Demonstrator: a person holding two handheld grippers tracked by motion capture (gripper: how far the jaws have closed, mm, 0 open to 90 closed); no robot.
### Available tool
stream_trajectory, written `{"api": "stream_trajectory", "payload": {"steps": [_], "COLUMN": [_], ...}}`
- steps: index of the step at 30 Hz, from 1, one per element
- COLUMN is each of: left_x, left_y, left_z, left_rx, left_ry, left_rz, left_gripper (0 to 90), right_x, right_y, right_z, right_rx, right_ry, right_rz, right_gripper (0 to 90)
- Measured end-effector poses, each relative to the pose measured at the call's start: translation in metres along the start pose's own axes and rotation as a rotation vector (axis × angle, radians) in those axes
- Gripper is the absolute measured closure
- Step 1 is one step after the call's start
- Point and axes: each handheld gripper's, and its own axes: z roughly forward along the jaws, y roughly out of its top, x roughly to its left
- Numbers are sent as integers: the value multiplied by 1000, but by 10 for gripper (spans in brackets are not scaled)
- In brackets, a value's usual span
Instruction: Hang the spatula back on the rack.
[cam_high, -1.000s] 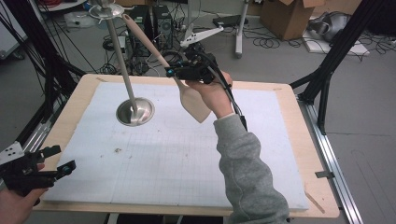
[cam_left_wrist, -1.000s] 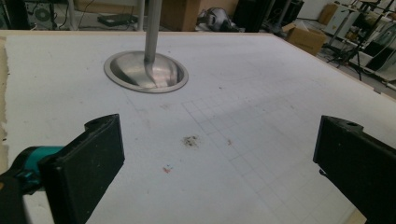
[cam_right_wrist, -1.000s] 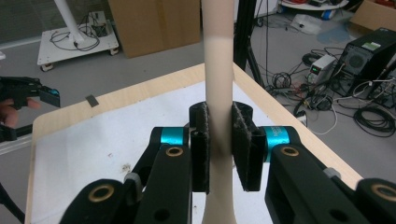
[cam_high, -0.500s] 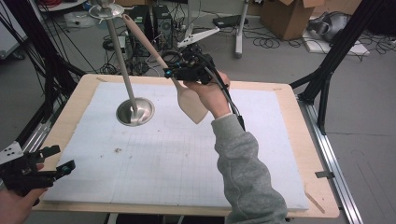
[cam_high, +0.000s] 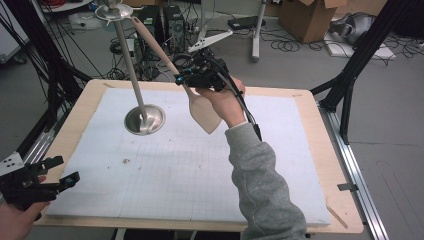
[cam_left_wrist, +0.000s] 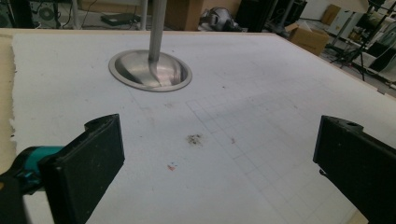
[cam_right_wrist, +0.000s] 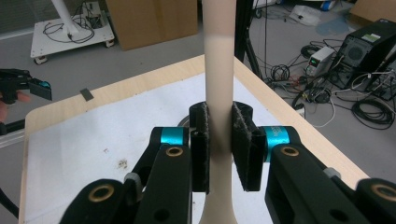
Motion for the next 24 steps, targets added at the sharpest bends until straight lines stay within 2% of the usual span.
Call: {"api": "stream_trajectory", "payload": {"steps": [9,24], "left_x": [0,1], "left_y": [-1,-2], "left_z": [1,1], "left_rx": [4,10], "left_ry": [3,4], "left_rz": [0,-1], "left_gripper": [23,23], "right_x": [-1,-5], "right_y": [-1,-2], "right_z": [-2,2], "right_rx": [-3,7], "right_ry": [-12,-6], "right_rz": [5,12], "right_gripper": [787,787]}}
